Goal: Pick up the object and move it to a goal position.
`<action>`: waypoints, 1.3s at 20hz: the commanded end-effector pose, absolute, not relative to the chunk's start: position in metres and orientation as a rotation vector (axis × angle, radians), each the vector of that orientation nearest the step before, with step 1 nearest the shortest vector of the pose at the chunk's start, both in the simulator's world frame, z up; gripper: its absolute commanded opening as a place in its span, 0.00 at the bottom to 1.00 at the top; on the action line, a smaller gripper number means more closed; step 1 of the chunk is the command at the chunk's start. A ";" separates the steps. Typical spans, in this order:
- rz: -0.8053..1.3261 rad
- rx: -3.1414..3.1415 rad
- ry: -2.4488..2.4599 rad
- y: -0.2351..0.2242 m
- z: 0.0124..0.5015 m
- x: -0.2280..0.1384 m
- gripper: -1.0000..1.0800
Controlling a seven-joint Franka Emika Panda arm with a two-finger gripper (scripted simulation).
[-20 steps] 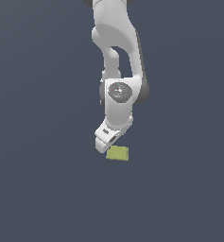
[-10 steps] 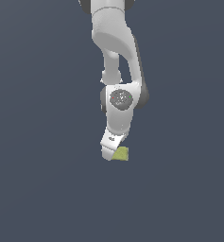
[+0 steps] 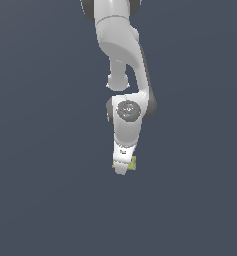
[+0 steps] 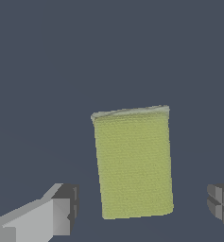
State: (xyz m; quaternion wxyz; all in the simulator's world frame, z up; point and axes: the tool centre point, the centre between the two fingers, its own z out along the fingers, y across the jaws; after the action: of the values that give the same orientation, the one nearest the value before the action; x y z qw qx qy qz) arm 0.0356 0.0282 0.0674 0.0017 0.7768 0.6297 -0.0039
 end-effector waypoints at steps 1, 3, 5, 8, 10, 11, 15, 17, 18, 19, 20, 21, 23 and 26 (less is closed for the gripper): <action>-0.008 2.394 2.031 0.029 0.065 0.037 0.96; -0.005 2.368 2.062 0.030 0.063 0.038 0.96; -0.003 2.348 2.086 0.030 0.062 0.038 0.96; -0.001 2.328 2.109 0.031 0.060 0.039 0.96; 0.000 2.322 2.116 0.031 0.060 0.039 0.96; 0.000 2.321 2.117 0.031 0.060 0.039 0.96; -0.001 2.325 2.112 0.031 0.057 0.039 0.96; -0.001 2.325 2.113 0.031 0.050 0.039 0.96; -0.001 2.324 2.113 0.031 0.046 0.039 0.96; -0.001 2.324 2.114 0.031 0.041 0.038 0.96; -0.001 2.323 2.115 0.031 0.036 0.038 0.96; -0.001 2.322 2.116 0.031 0.030 0.038 0.96; -0.001 2.321 2.117 0.031 0.020 0.038 0.96; -0.001 2.321 2.117 0.031 0.011 0.038 0.96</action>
State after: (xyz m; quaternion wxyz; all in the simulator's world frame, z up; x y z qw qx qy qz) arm 0.0387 0.0312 0.0172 0.0007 0.7388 0.6739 0.0005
